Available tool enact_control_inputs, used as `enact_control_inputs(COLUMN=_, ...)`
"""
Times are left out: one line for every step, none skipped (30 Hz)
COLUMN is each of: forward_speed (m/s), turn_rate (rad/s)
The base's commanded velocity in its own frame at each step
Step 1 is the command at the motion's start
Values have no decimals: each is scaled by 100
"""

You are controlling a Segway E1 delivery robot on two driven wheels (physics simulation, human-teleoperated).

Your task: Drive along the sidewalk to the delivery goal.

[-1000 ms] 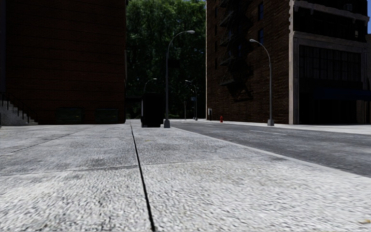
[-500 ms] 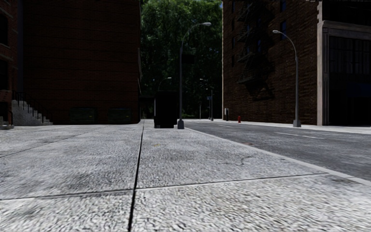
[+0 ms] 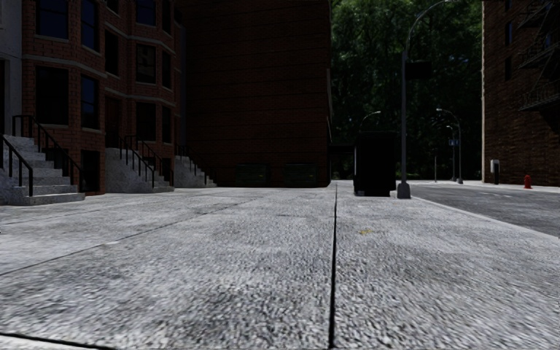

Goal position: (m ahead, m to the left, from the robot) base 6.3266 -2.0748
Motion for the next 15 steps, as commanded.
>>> enact_control_inputs(forward_speed=200, turn_rate=0)
enact_control_inputs(forward_speed=200, turn_rate=0)
enact_control_inputs(forward_speed=200, turn_rate=0)
enact_control_inputs(forward_speed=200, turn_rate=0)
enact_control_inputs(forward_speed=200, turn_rate=0)
enact_control_inputs(forward_speed=200, turn_rate=0)
enact_control_inputs(forward_speed=200, turn_rate=0)
enact_control_inputs(forward_speed=200, turn_rate=0)
enact_control_inputs(forward_speed=200, turn_rate=0)
enact_control_inputs(forward_speed=200, turn_rate=0)
enact_control_inputs(forward_speed=200, turn_rate=0)
enact_control_inputs(forward_speed=200, turn_rate=0)
enact_control_inputs(forward_speed=200, turn_rate=0)
enact_control_inputs(forward_speed=200, turn_rate=0)
enact_control_inputs(forward_speed=200, turn_rate=0)
